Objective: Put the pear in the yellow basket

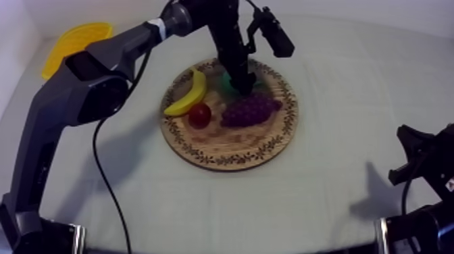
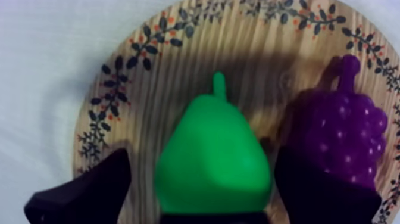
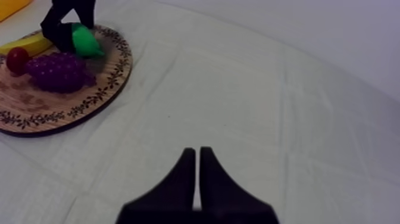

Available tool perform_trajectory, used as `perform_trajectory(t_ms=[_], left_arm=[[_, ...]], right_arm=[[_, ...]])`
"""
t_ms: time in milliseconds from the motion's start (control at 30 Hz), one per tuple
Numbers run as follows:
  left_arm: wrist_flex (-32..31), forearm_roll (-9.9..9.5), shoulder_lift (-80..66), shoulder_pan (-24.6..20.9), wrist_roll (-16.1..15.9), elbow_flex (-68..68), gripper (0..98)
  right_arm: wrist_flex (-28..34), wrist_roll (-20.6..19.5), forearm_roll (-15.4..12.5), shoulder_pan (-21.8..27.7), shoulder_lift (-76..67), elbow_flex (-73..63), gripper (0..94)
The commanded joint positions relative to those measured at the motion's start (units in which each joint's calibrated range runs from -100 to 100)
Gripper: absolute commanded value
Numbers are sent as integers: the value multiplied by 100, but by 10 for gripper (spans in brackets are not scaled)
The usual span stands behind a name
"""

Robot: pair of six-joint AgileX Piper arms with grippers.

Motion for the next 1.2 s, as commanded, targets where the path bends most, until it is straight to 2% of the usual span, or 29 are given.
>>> perform_trajectory(t_ms=[0, 433, 733, 967, 1167], left_arm=[[-9, -1, 9, -1, 38, -31, 845], [-43, -14, 93, 5, 232, -159, 601], [-283, 38, -379, 41, 196, 448, 582], [-454, 251, -1272, 70, 139, 1131, 582], [-481, 298, -2100, 88, 109, 1634, 582]], right_arm=[[1, 0, -1, 0, -4, 0, 4], [1, 0, -1, 0, -4, 0, 4], [1, 0, -1, 0, -4, 0, 4], [1, 0, -1, 0, -4, 0, 4], [1, 0, -1, 0, -4, 0, 4]])
